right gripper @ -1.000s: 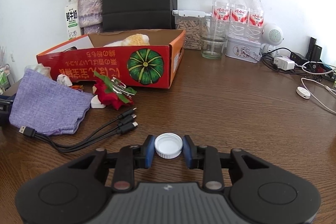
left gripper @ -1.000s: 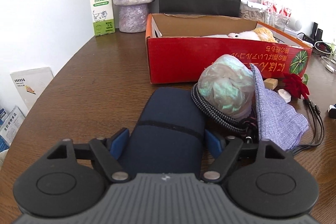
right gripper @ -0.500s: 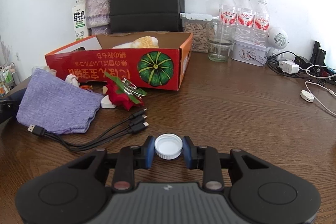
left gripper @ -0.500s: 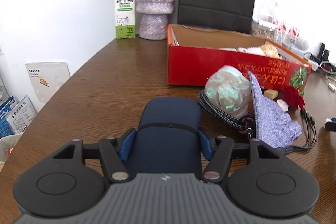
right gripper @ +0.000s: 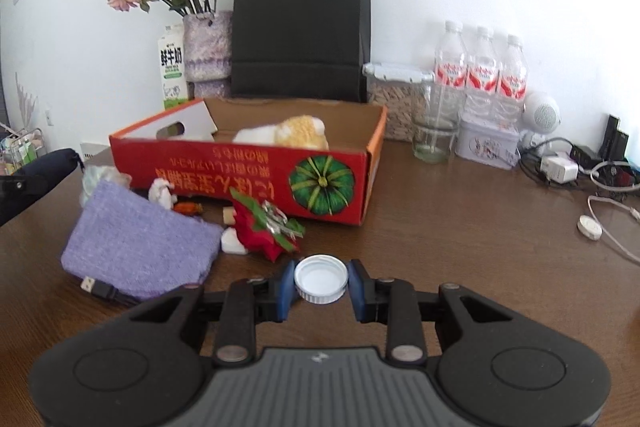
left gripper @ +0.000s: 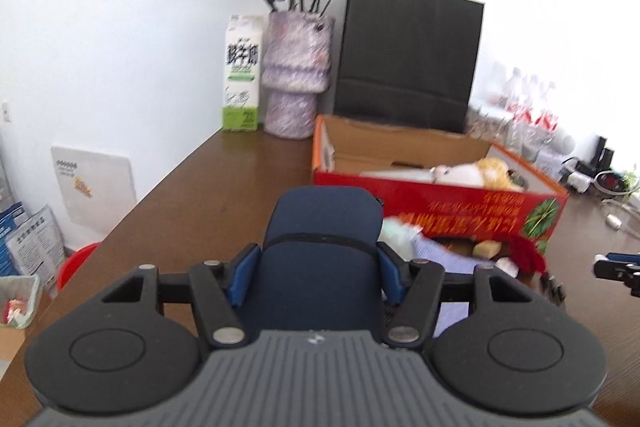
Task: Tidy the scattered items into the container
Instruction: 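Carry the cap and pouch over the box and open the right tool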
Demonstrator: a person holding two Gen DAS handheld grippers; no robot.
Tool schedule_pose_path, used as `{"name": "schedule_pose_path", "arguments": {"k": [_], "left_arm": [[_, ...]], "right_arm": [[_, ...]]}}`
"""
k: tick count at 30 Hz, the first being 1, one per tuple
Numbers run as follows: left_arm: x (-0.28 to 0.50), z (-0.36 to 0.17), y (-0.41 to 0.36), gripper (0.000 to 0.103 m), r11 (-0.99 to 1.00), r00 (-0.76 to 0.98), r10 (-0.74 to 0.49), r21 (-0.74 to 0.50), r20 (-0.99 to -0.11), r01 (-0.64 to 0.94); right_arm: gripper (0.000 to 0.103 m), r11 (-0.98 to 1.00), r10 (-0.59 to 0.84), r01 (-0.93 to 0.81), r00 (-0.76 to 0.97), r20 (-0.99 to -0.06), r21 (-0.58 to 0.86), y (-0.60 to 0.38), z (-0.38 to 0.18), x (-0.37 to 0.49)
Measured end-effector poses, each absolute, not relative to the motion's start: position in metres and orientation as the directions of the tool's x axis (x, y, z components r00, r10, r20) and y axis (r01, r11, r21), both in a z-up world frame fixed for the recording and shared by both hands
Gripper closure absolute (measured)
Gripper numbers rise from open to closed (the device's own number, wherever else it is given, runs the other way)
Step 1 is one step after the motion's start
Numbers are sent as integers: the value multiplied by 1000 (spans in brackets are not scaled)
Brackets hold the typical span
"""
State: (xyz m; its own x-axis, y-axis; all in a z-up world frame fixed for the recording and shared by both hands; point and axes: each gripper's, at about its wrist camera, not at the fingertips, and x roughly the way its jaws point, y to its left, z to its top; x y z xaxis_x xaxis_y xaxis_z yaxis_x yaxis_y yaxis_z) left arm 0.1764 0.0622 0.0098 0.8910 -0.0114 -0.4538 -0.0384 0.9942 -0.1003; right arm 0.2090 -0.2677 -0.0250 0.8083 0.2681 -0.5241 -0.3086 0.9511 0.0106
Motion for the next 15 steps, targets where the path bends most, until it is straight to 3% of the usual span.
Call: {"name": "schedule_pose_path", "arguments": {"k": [15], "left_arm": [[250, 72, 21, 41, 987, 949, -121, -137, -292, 83]], "right_arm": [[75, 938, 318, -346, 876, -362, -11, -226, 41, 278]]}}
